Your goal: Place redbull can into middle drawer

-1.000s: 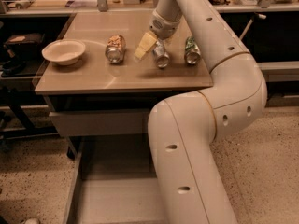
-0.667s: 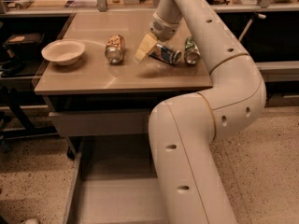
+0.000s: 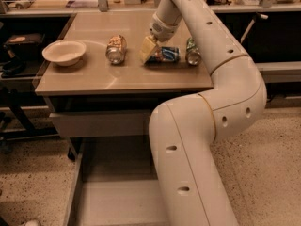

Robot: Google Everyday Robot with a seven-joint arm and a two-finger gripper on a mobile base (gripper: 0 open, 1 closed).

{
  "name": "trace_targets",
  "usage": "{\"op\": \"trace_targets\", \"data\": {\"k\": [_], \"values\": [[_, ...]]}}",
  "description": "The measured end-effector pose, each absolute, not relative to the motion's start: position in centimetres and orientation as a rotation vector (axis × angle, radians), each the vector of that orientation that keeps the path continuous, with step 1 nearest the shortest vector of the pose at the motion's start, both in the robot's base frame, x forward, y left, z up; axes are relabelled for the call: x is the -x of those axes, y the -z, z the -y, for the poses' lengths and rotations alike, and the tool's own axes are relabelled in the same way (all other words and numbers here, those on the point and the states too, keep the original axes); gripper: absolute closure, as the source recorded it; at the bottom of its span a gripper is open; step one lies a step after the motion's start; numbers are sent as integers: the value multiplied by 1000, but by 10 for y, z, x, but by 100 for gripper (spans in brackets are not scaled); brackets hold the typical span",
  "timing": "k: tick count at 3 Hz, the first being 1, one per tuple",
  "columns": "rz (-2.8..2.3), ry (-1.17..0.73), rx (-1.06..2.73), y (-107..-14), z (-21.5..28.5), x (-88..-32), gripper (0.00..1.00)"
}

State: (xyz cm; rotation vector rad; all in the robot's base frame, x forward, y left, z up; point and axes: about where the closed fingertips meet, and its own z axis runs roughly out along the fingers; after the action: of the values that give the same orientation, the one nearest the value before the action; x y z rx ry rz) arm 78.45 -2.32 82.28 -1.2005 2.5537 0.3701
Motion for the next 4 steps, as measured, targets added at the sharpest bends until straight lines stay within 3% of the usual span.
{"op": "trace_targets", "data": {"k": [2,3,4], "values": [[-2554,-370,1200,-823,23,-784,89],[-2554,-370,1200,-823,23,-785,100],[-2536,-370,1192,-821,19,-791,100]]}}
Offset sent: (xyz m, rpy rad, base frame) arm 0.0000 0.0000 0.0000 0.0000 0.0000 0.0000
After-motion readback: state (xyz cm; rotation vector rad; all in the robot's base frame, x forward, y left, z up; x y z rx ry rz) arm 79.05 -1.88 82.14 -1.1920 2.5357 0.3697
